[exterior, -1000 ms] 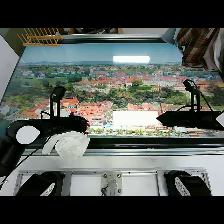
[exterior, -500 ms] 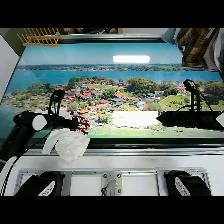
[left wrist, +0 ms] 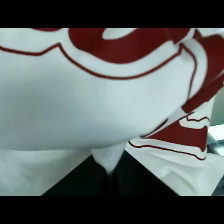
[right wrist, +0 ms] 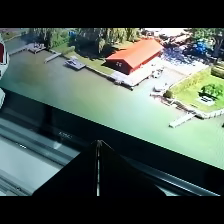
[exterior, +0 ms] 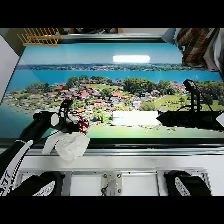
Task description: Fold the clothes and pants, and hang the long-sleeved shirts on hangers.
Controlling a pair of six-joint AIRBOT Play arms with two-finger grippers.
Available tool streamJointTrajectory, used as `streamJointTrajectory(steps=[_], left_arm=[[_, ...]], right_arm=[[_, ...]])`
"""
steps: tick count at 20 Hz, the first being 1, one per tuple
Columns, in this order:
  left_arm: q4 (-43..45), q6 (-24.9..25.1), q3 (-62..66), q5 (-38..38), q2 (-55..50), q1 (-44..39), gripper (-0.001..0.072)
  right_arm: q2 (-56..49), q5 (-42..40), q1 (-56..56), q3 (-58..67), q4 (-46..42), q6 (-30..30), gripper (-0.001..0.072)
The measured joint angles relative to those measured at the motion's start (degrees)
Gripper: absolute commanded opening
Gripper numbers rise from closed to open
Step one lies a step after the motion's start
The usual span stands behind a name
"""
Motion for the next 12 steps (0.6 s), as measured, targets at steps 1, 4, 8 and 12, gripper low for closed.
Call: streamJointTrajectory(steps=[1, 4, 8, 12], left_arm=[[0.0, 0.0, 2.2, -0.4, 0.6, -0.2, 0.0007], [-2.0, 0.7, 11.1, -0.8, 3.8, -3.0, 0.0007], [-4.6, 2.7, 23.5, 2.5, 6.7, -13.2, 0.0008], [-5.4, 4.0, 33.4, 2.9, 2.8, -24.9, 0.0008]], right_arm=[[0.0, 0.0, 0.0, 0.0, 0.0, 0.0, 0.001], [0.0, -0.3, 0.0, 0.0, 0.0, 0.0, 0.001], [0.0, -0.7, 0.0, 0.0, 0.2, 0.0, 0.001], [0.0, -2.2, -0.1, 0.4, 3.3, -0.1, 0.001]])
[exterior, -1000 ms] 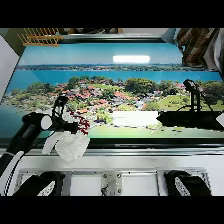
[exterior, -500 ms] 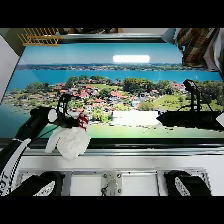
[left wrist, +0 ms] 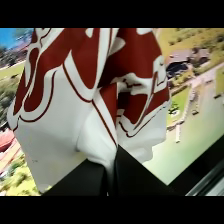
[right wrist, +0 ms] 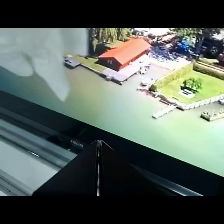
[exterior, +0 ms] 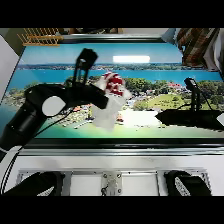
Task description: Fold the clothes and pants, and hang the long-sleeved shirts on hangers.
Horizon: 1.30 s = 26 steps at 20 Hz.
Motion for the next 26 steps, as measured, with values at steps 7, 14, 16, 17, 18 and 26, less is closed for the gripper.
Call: streamJointTrajectory(steps=[7, 14, 16, 17, 18, 26], left_arm=[[-0.3, 0.9, 7.4, -5.9, -9.5, -2.4, 0.0603], [-8.7, -4.2, -4.5, -6.2, -8.9, 16.8, 0.0621], [-12.2, -4.7, -11.5, -5.7, -7.9, 21.9, 0.0621], [-13.2, -4.7, -14.8, -5.5, -7.7, 23.8, 0.0621], [-14.2, -4.7, -17.9, -5.2, -7.9, 25.5, 0.0621], [-24.4, -0.3, -25.1, 0.2, -16.7, 22.4, 0.062]], right_arm=[[1.4, -6.0, -8.0, 3.0, 1.0, -0.5, 0.001], [2.6, -7.0, -13.8, 3.5, 1.2, -0.1, 0.001], [2.6, -7.1, -14.1, 3.5, 1.2, 0.1, 0.001], [2.6, -7.1, -14.2, 3.5, 1.2, 0.1, 0.001], [2.6, -7.1, -14.3, 3.5, 1.2, 0.1, 0.001], [2.6, -4.5, -14.4, 3.5, 1.3, 0.1, 0.001]])
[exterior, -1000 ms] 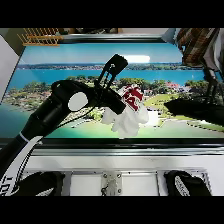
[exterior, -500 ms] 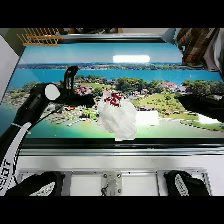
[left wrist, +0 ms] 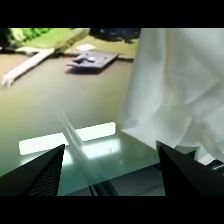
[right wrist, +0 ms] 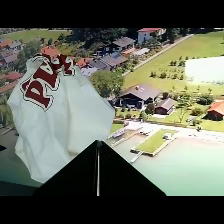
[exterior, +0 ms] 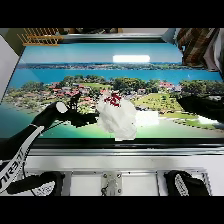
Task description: Fold the clothes and pants, and hang the long-sleeved shirts on hangers.
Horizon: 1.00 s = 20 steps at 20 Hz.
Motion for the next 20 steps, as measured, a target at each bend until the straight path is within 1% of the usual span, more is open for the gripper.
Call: streamJointTrajectory(steps=[3, 4, 5, 6, 7, 10, 12, 13, 14, 15, 16, 17, 20], left_arm=[[-0.8, 0.4, 4.0, 0.6, -5.2, -3.6, 0.0615], [-1.0, 0.4, 5.4, 0.6, -6.9, -4.5, 0.0487], [-1.2, 0.3, 6.8, 0.4, -8.4, -5.4, 0.0331], [-1.2, 0.2, 8.2, 0.1, -10.1, -6.2, 0.0205], [-1.2, -0.3, 9.3, -0.4, -11.4, -6.7, 0.0011], [-1.0, -0.5, 11.9, -2.1, -13.5, -7.1, 0.0008], [-1.0, -0.3, 12.9, -2.9, -12.8, -6.6, 0.0007], [-1.0, 0.2, 13.2, -3.0, -12.0, -6.3, 0.0007], [-1.0, 0.7, 13.4, -3.3, -11.2, -5.9, 0.0008], [-0.9, 1.0, 13.5, -3.7, -10.3, -5.7, 0.0008], [-0.9, 1.4, 13.6, -3.7, -9.6, -5.6, 0.0007], [-0.9, 1.7, 13.7, -3.7, -8.9, -5.4, 0.0008], [-0.9, 2.2, 13.8, -4.0, -7.8, -5.2, 0.0008]], right_arm=[[0.0, 1.4, 0.0, 0.0, 0.0, 0.0, 0.001], [0.0, 1.9, 0.0, 0.0, 0.0, 0.0, 0.001], [0.0, 2.4, 0.0, -0.1, 0.0, 0.0, 0.001], [0.0, 3.0, 0.0, -0.2, -0.1, 0.0, 0.0009], [0.0, 3.3, 0.0, -0.5, -0.3, 0.0, 0.0009], [0.0, 4.4, 1.8, -2.6, -3.2, 0.5, 0.0008], [-0.2, 3.6, 5.3, -5.8, -7.3, 3.1, 0.0011], [-0.5, 2.5, 7.6, -8.0, -9.2, 4.9, 0.0078], [-1.1, 0.8, 10.3, -10.8, -10.5, 6.6, 0.0384], [-2.0, -1.0, 12.9, -13.4, -10.9, 7.7, 0.0542], [-3.5, -3.5, 15.8, -16.3, -10.9, 8.7, 0.0481], [-5.4, -6.0, 18.5, -18.5, -10.6, 9.4, 0.046], [-13.0, -13.7, 26.6, -21.9, -8.9, 10.3, 0.046]])
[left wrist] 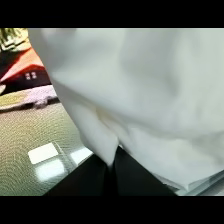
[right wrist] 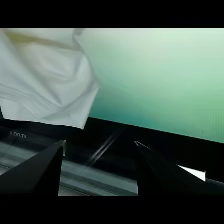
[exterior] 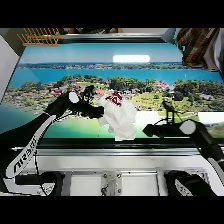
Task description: Fold the clothes and pants, and hang the long-sleeved shirts on hangers.
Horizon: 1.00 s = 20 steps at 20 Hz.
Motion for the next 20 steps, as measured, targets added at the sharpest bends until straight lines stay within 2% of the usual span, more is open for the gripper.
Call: streamJointTrajectory(steps=[6, 7, 9, 10, 13, 15, 20], left_arm=[[0.0, 0.2, 0.0, -0.6, 0.5, 0.1, 0.0008], [0.0, 0.2, 0.0, -0.6, 0.5, 0.1, 0.0008], [0.0, 0.3, 0.0, -0.6, 0.6, 0.1, 0.0008], [0.0, 0.4, 0.0, -0.6, 0.6, 0.1, 0.0008], [0.2, 0.4, 0.1, -1.1, 1.1, 0.4, 0.0007], [2.3, 0.4, 1.3, -1.9, 3.3, 1.7, 0.0007], [8.2, 0.3, 14.7, -9.7, 16.7, 7.9, 0.0007]], right_arm=[[-13.6, -10.9, 11.2, 0.4, 2.7, 0.4, 0.0458], [-14.8, -12.2, 12.1, 0.8, 3.6, 0.4, 0.0441], [-16.7, -14.9, 13.5, 1.2, 4.9, 0.4, 0.0176], [-17.4, -16.0, 14.0, 1.3, 5.3, 0.4, 0.0001], [-18.0, -16.9, 14.5, 2.2, 4.7, 0.4, 0.0007], [-16.1, -14.7, 13.3, 5.3, -0.6, 0.4, 0.0007], [-4.3, 2.3, 5.0, 25.7, -19.7, 0.0, 0.0006]])
